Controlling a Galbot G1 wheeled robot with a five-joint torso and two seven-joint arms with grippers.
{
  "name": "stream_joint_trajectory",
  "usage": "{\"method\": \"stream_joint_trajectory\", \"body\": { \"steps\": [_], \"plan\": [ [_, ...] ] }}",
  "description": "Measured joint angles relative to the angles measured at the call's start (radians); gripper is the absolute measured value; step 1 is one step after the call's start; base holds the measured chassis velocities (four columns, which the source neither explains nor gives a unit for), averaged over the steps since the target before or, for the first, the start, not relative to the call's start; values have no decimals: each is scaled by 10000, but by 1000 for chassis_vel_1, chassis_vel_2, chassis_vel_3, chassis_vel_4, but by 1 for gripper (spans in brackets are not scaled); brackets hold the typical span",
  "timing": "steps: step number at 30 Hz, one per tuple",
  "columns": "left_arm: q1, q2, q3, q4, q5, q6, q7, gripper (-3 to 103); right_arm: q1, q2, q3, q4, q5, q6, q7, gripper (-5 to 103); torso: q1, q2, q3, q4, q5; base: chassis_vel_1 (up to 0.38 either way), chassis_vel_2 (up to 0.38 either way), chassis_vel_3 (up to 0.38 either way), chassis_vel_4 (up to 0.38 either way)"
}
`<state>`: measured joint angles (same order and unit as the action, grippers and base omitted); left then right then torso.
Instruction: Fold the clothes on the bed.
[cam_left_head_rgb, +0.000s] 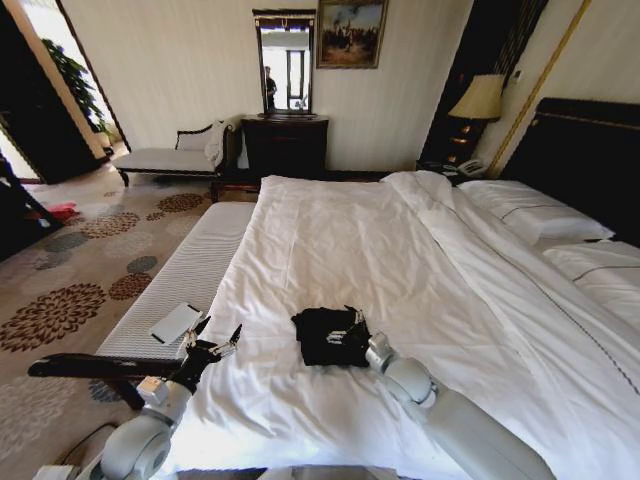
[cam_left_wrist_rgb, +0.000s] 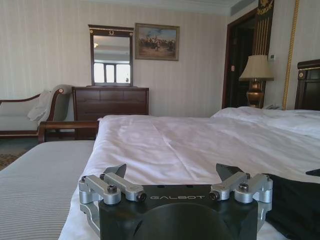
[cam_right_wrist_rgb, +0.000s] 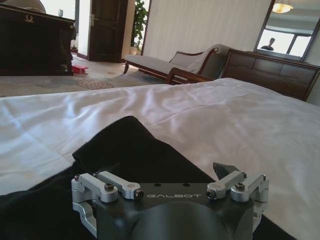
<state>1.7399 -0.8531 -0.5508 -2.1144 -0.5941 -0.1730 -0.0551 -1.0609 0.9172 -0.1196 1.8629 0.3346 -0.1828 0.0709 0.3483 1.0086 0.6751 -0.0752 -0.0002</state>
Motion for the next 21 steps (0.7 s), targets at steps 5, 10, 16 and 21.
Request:
{"method": "stream_joint_trajectory", "body": {
  "steps": [5,10,16,21],
  "plan": [
    [0,0,0,0,0,0,0,100,291,301,-407,-301,-46,66,-4,100,1,0,0,1,1,0,0,0,0],
    [0,0,0,0,0,0,0,100,263,261,-254,-387,-128,214,52,100,2,0,0,2,4,0,0,0,0],
    [0,0,0,-1,0,0,0,100,-326,-417,1124,254,376,956,269,100,2,0,0,0,1,0,0,0,0],
    [0,0,1,0,0,0,0,100,-1308,-583,2739,549,190,1535,504,100,2,0,0,0,3,0,0,0,0]
  ]
}}
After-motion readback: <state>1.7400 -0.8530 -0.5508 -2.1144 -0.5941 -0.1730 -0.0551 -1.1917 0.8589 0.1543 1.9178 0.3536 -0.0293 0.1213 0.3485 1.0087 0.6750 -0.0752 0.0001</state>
